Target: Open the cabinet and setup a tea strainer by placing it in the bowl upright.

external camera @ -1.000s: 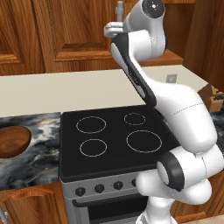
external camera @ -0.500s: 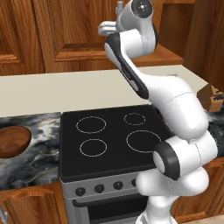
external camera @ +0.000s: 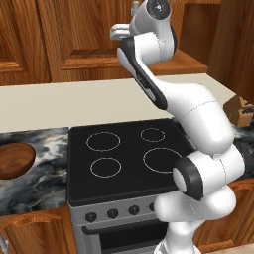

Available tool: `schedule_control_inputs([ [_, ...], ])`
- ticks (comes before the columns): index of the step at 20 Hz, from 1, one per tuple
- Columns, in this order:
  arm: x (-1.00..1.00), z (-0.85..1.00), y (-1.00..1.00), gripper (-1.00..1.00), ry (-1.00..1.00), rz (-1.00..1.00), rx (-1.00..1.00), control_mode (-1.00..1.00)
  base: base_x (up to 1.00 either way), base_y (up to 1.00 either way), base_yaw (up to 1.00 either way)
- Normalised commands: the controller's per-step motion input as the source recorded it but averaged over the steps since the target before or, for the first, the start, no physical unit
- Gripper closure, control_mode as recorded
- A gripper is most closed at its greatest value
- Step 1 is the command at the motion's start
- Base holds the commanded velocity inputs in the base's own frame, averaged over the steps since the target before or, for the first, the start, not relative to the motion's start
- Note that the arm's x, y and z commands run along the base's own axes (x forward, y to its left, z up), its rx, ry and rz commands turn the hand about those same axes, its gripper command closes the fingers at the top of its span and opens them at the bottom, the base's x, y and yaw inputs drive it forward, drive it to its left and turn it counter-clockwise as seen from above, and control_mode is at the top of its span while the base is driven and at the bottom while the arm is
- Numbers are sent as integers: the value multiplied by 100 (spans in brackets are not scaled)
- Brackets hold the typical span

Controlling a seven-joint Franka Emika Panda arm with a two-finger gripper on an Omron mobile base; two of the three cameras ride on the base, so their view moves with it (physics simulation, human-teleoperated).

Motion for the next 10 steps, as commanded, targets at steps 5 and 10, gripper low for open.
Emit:
schedule_control_inputs([
  [5, 28, -4, 0, -100, 0, 0, -1, -100, 0, 0, 0],
  [10, 17, 0, 2, -100, 0, 0, 0, -100, 0, 0, 0],
])
